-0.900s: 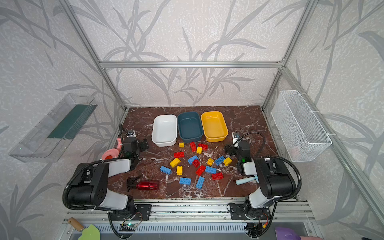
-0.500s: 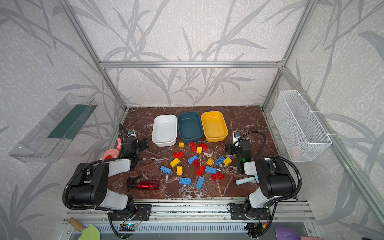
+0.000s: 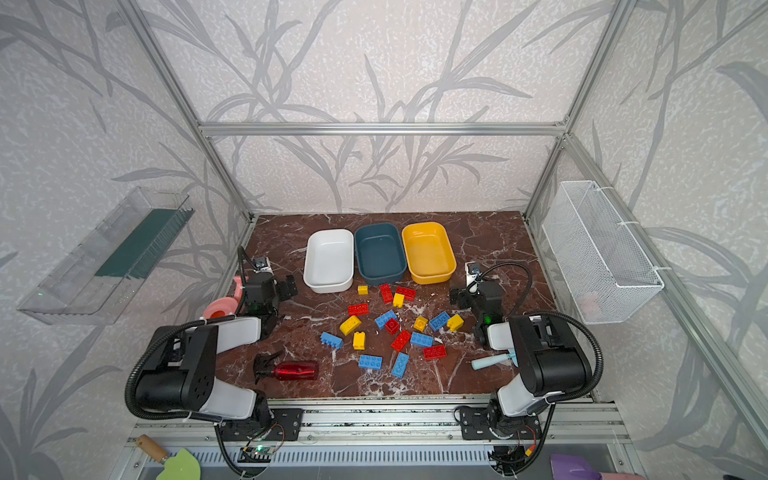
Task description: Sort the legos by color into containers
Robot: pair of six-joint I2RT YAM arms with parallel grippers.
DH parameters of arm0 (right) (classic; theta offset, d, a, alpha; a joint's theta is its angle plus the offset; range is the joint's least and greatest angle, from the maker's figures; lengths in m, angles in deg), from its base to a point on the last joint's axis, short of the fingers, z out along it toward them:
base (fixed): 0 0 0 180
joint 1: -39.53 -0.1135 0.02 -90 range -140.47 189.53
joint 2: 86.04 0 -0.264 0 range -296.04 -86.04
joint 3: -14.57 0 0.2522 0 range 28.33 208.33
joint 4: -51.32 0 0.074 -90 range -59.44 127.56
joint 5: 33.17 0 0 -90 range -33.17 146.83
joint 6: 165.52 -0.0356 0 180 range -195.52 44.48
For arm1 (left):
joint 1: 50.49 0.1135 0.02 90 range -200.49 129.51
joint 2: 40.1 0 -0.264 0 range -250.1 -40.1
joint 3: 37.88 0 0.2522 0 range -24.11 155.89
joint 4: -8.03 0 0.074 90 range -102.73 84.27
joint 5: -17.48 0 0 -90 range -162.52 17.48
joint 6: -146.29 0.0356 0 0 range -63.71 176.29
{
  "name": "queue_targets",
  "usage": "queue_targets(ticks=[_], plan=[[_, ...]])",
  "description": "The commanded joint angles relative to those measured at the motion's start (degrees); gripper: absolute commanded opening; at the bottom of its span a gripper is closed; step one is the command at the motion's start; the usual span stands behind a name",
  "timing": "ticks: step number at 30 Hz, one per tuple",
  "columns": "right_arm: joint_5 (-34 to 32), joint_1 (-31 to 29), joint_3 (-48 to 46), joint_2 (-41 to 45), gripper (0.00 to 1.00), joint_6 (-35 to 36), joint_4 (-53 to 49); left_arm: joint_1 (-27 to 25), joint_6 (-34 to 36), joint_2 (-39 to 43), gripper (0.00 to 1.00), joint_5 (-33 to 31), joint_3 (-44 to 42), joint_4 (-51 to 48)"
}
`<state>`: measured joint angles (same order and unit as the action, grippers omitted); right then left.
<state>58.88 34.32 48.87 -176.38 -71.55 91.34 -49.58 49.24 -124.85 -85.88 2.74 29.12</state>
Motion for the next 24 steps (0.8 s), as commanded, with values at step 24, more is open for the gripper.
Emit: queue_targets(ticks=[24], plan=[[-18.3,-26.6,18.9,31.8,0.93,-10.0,-60.5,-12.3,-16.4,24.7,0.99,-7.7,29.1,-67.7]])
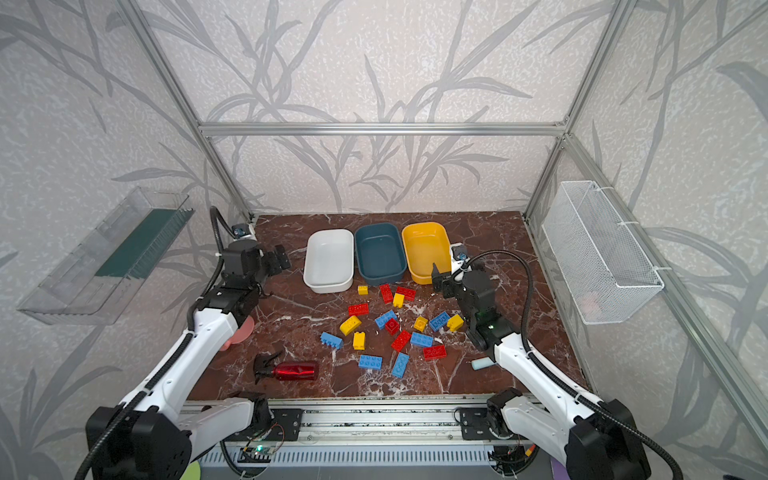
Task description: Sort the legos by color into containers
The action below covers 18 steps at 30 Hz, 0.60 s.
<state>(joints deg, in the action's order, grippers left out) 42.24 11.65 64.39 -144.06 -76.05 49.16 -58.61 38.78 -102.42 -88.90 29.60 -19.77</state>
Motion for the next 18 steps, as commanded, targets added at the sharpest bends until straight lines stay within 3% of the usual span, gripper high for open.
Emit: queue_targets(ticks=[1,5,10,14,18], plan=[[-1.2,-5.6,4.9,-1.4,0.91,-6.8,-21.2,-4.9,-7.5,3.4,0.99,-5.4,2.9,-22.0],[0.6,-11.7,10.0,-7.8,0.82,-12.2,-31.1,-8.7,-10.4,7.3,0.98,-3.4,3.4,-30.0],[-0.5,-20.0,13.5,-17.5,0.78,-16.5,-34.5,-11.3,-10.0,13.4,0.96,2.0,-0.2,-33.4],[1.8,-24.5,15.3,-23.9,0.78,-16.1,-33.8,-11.6,-9.8,16.7,0.95,4.5,-3.9,-33.0],[6.0,-25.2,18.4,-30.4,0.79,-12.9,-33.8,-11.8,-8.6,18.8,0.95,6.1,-5.2,-31.4]])
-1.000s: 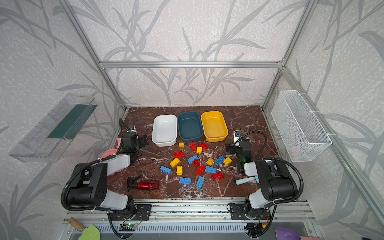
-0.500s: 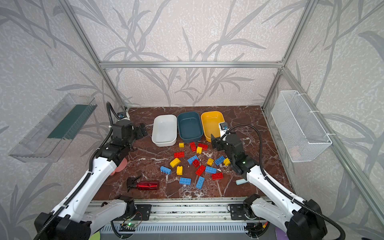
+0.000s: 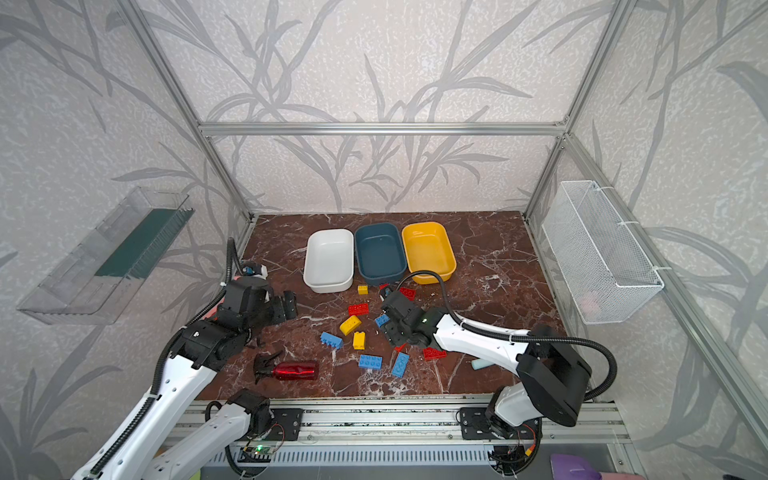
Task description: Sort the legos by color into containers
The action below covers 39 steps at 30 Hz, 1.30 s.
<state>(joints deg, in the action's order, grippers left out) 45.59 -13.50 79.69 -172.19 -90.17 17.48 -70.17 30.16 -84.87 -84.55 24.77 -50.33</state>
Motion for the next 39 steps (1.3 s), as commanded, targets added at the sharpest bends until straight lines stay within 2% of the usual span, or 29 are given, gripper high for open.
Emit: queue_targets(ticks=[1,6,8,12,15,18,25,32,39], plan=[[2.8,-0.1,4.4,-3.6,0.79,1.7,-2.9,-0.3,0.2,1.5,0.95,1.9,-0.6,-0.5],[2.7,0.0,10.3,-10.5,0.78,5.1,-6.3,-0.3,-0.1,0.5,0.95,4.3,-1.0,0.3],[3.2,0.2,11.5,-13.2,0.75,6.3,-6.6,-0.4,0.2,-0.3,0.94,4.4,-0.8,0.1],[5.6,1.3,12.4,-15.3,0.68,7.0,-6.0,-0.4,0.1,-0.8,0.94,4.5,-1.0,-0.1],[6.1,1.6,12.9,-15.8,0.67,7.4,-6.2,-0.6,0.0,-0.8,0.93,4.5,-1.1,-0.3],[6.3,1.6,12.4,-15.4,0.67,7.4,-6.4,-0.8,0.0,-1.2,0.93,4.9,-1.1,0.0],[6.8,1.6,10.7,-14.1,0.52,7.4,-7.4,-0.8,0.2,-1.2,0.92,5.1,-1.0,0.1],[5.7,1.7,11.1,-12.2,0.32,7.4,-9.2,-0.8,0.1,-1.3,0.92,5.7,-1.2,0.3],[6.6,5.6,13.6,-5.5,0.3,7.8,-14.2,-0.8,0.1,-2.2,0.91,5.9,-1.2,0.6]])
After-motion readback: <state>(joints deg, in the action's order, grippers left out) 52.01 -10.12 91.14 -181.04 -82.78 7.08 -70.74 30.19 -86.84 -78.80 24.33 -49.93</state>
